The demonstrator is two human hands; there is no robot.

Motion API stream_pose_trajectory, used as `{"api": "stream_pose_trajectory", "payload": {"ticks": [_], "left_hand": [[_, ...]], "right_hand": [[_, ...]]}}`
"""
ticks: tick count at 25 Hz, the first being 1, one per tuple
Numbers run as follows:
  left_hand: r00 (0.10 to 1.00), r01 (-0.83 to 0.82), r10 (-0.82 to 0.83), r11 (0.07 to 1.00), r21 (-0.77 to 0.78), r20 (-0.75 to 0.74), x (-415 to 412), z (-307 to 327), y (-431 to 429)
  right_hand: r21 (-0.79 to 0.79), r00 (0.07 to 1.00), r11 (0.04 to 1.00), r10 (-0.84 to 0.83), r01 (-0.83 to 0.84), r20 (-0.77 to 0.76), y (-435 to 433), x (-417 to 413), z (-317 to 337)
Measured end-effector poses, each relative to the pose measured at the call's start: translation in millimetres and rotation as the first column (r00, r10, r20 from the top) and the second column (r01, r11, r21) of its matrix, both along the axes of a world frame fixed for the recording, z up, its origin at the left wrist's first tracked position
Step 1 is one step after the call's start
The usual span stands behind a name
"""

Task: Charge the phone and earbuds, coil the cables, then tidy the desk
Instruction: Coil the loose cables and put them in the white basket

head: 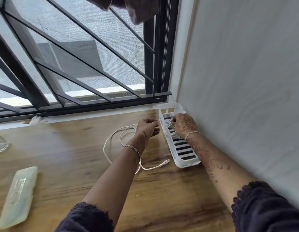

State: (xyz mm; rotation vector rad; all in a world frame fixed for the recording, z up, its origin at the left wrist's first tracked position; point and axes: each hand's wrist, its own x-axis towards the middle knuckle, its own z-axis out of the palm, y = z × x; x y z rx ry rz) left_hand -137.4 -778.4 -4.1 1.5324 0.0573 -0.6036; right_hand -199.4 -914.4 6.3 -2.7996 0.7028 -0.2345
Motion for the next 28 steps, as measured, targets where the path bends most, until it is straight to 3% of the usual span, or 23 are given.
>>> {"api": "stream_pose_trajectory", "payload": {"ticks": [5,10,14,17,20,25,28], "left_hand": [[0.999,-0.008,0.009,0.999,-0.035,0.033,-4.9,16.5,24.0],[0.997,-0.024,0.027,0.999,-0.035,0.078,-13.6,33.3,61.3],[0.993,-0.072,0.073,0.997,-0.017,0.093,-23.3,32.0,100.0],[0.991,-0.1,0.099,0.995,0.007,0.094,-30.5,19.6,128.8],[0.987,-0.093,0.077,0.99,0.102,0.143,-35.9,0.8,154.7],[0.99,-0.072,0.051,0.984,0.163,0.131,-39.6,-24.8,178.8],[0.988,-0.104,0.086,0.984,0.146,0.124,-36.7,-28.1,186.5]], "right_hand": [[-0.04,0.984,0.999,0.031,-0.024,0.178,24.0,-17.2,15.4],[-0.014,0.94,0.984,0.176,-0.18,0.293,80.5,-35.0,24.0],[0.036,0.953,0.97,0.228,-0.24,0.201,116.1,-46.9,14.5],[0.144,0.977,0.966,0.215,-0.214,0.013,134.0,-51.5,2.8],[0.122,0.976,0.979,0.181,-0.166,-0.125,148.0,-58.5,-12.3],[0.051,0.977,0.982,0.185,-0.18,-0.105,161.3,-65.5,-26.0],[0.107,0.974,0.973,0.214,-0.205,-0.078,163.0,-67.6,-28.3]]}}
